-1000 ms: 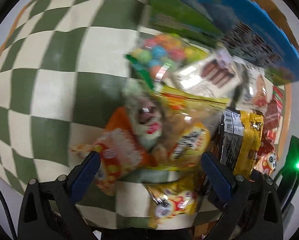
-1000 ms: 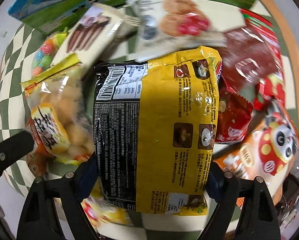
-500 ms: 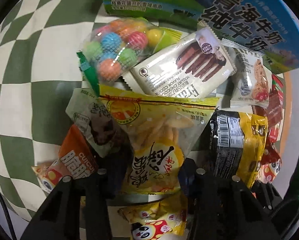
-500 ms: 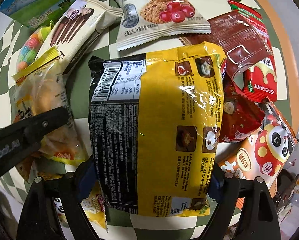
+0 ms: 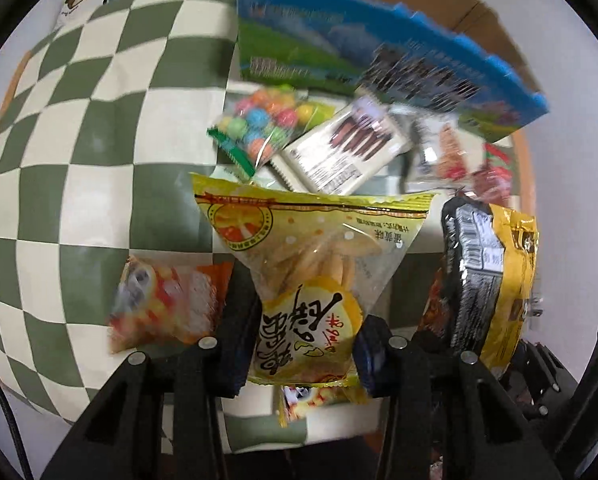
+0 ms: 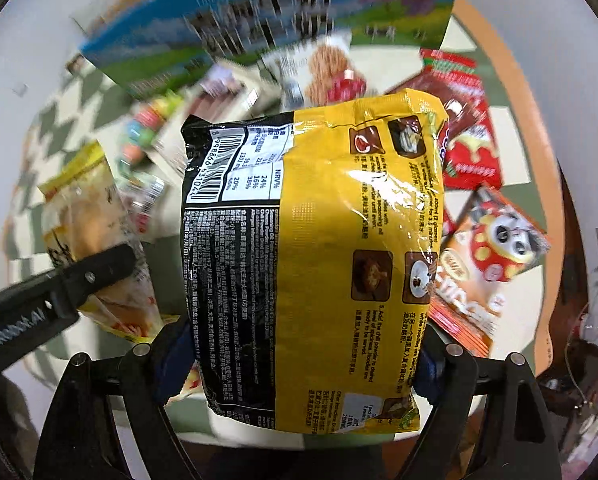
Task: Organize snacks
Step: 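Carry both bags into the cardboard box and open both tools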
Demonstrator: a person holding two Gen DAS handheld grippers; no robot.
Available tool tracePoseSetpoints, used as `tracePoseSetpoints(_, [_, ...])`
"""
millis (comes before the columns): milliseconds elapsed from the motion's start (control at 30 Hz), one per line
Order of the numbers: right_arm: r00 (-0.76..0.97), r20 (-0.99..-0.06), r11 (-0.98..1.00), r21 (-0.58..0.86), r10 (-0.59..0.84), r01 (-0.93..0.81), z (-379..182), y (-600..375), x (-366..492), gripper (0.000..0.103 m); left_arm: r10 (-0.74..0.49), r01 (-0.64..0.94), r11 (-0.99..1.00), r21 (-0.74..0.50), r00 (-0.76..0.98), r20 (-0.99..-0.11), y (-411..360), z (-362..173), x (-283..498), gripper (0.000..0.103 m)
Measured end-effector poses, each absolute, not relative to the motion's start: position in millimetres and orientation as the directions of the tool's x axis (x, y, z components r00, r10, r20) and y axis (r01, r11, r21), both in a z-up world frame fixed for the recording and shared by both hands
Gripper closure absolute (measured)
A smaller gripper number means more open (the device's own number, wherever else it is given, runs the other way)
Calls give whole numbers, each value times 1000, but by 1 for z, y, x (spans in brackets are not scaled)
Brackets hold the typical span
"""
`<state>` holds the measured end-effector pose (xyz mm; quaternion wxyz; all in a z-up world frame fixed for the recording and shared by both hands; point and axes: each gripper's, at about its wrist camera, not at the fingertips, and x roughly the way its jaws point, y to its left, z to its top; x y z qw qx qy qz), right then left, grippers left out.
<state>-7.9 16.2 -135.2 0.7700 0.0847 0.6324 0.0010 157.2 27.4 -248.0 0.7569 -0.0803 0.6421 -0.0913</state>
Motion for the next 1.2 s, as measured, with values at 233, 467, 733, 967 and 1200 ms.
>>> tracePoseSetpoints(233, [317, -925, 966, 246, 208, 83, -86, -27, 9, 14, -331, 56, 943, -327, 229, -915, 21, -171, 187, 64])
tracePoseSetpoints(467, [405, -875, 952, 304, 264, 36, -45, -78, 100, 14, -379, 74, 925, -374, 279, -882, 3, -124, 289, 64])
tracePoseSetpoints(733, [332, -909, 965, 263, 253, -15, -98, -115, 275, 14, -333, 23, 942, -336, 220, -917, -31, -153, 442, 64])
tracePoseSetpoints(967, [217, -947, 971, 239, 237, -17, -177, -131, 375, 14, -292, -23, 955, -295, 93, -952, -47, -214, 507, 64])
tracePoseSetpoints(1200, [144, -964, 975, 222, 222, -14, -225, -139, 411, 14, -237, -22, 971, -238, 26, -971, -57, -246, 531, 64])
